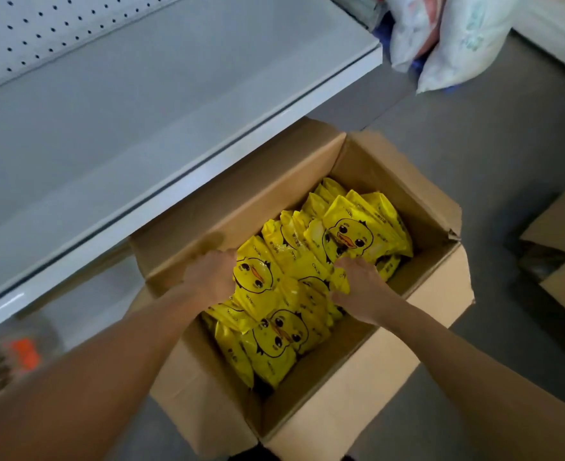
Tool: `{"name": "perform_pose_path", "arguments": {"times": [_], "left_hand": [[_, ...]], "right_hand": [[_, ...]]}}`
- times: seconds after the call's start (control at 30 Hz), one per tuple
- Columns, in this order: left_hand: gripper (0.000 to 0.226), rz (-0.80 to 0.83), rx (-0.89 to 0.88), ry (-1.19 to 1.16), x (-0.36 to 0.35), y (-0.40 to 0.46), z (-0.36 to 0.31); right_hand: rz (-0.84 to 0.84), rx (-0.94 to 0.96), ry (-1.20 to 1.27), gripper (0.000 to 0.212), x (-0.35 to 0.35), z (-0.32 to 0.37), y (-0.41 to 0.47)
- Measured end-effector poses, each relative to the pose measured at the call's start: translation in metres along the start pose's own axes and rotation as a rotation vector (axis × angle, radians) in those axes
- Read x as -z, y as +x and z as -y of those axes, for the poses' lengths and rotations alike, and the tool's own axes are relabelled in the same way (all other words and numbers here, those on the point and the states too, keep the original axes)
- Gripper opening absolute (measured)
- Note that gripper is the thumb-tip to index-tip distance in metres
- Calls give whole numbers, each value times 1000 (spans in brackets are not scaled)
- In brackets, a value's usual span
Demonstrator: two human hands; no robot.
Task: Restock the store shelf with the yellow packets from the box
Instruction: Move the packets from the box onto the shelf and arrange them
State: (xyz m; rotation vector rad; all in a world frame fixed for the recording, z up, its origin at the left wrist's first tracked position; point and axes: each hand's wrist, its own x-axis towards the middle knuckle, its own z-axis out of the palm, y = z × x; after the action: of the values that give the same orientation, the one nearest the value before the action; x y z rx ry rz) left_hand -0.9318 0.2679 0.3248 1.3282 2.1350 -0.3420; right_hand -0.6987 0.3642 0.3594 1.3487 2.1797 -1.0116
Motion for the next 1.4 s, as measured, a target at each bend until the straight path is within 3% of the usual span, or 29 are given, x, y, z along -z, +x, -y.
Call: {"name": "perform_pose_path", "arguments": {"times": [0.27,0.43,0.6,0.77,1.0,1.17,1.23,1.3,1.4], "left_hand": [[57,2,175,-83,-46,33,9],[76,-67,235,-353,-57,43,0],[97,-119,286,-478,-65,41,-22],[100,-205,396,-740,-76,42,-34],[69,-294,399,-786,-60,34,-45],[10,-259,297,-704,-50,40,-54],[22,-240,255,-680,-48,43,-58],[12,-256,248,-638,-47,46,-60],[22,-234,238,-702,-47,51,-61]], "right_hand": [[-3,-78,60,59,-16,-11,30],[-89,-129,90,62,-6,-18,43],[-205,-195,88,60,4,-24,57],[-319,-240,71,63,14,-38,73],[-332,-255,71,69,22,-63,93],[-330,-256,21,58,21,-70,101],[-333,-272,-39,49,19,-71,106],[-315,-275,-84,43,17,-70,112],[-307,-291,-109,48,12,-72,125]]}}
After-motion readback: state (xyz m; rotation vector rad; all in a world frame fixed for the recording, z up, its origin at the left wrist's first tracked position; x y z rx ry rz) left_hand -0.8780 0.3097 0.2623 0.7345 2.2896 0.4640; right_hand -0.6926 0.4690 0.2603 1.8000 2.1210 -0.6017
